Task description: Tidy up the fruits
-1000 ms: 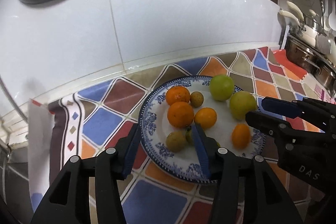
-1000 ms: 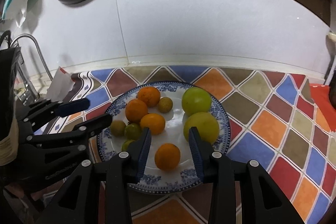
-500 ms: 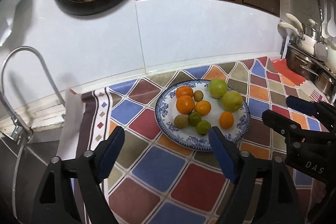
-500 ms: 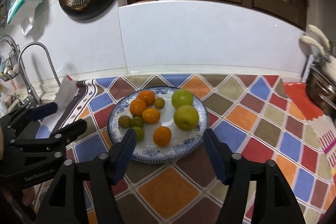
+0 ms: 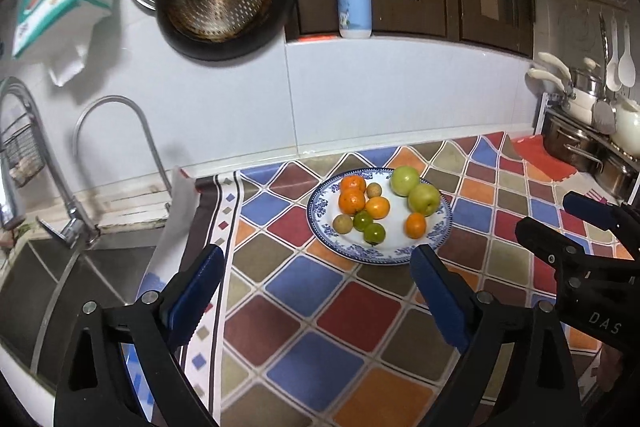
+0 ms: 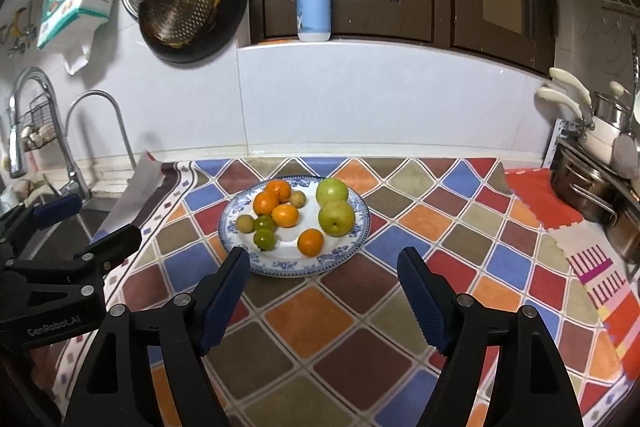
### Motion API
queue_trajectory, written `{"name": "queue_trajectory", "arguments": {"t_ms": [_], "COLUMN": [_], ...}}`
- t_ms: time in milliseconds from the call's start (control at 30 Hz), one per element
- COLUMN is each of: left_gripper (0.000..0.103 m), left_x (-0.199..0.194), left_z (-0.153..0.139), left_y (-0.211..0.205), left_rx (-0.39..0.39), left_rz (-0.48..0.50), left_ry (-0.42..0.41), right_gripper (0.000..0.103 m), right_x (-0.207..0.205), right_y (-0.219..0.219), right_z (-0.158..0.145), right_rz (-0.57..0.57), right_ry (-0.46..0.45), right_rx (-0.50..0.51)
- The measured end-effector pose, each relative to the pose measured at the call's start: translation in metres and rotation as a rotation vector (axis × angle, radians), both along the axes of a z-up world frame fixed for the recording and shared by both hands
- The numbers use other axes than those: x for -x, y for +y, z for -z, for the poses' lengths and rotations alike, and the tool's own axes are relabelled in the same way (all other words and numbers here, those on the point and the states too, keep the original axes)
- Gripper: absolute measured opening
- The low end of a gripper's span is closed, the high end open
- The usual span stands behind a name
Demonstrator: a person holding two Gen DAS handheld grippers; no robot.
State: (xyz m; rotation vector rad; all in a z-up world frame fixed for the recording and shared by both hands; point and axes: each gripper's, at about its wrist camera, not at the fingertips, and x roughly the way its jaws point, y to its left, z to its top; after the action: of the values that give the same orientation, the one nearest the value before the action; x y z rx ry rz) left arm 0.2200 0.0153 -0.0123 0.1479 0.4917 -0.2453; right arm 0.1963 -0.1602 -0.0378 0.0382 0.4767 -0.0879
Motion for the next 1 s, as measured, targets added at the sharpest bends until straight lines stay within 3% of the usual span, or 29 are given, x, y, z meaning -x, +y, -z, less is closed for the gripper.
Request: {"name": "queue_trajectory", "arguments": {"t_ms": [533, 1000], "left_gripper": [0.103, 0.103], "left_x": [0.106, 0.164], "left_z": [-0.018, -0.023], "left_y": [-0.004, -0.001], "left_rx": [0.022, 0.024], "left_rz": [-0.054, -0.079], "left_ry": [-0.069, -0.081], "right_gripper": [0.079, 0.082], "right_x": [0.098, 0.159], "right_y": [-0.009, -0.008], "right_z": [-0.017, -0.022], "right_rz": [-0.055, -0.074], "right_ry": [-0.063, -0.096], "right_rx": [0.011, 0.021]}}
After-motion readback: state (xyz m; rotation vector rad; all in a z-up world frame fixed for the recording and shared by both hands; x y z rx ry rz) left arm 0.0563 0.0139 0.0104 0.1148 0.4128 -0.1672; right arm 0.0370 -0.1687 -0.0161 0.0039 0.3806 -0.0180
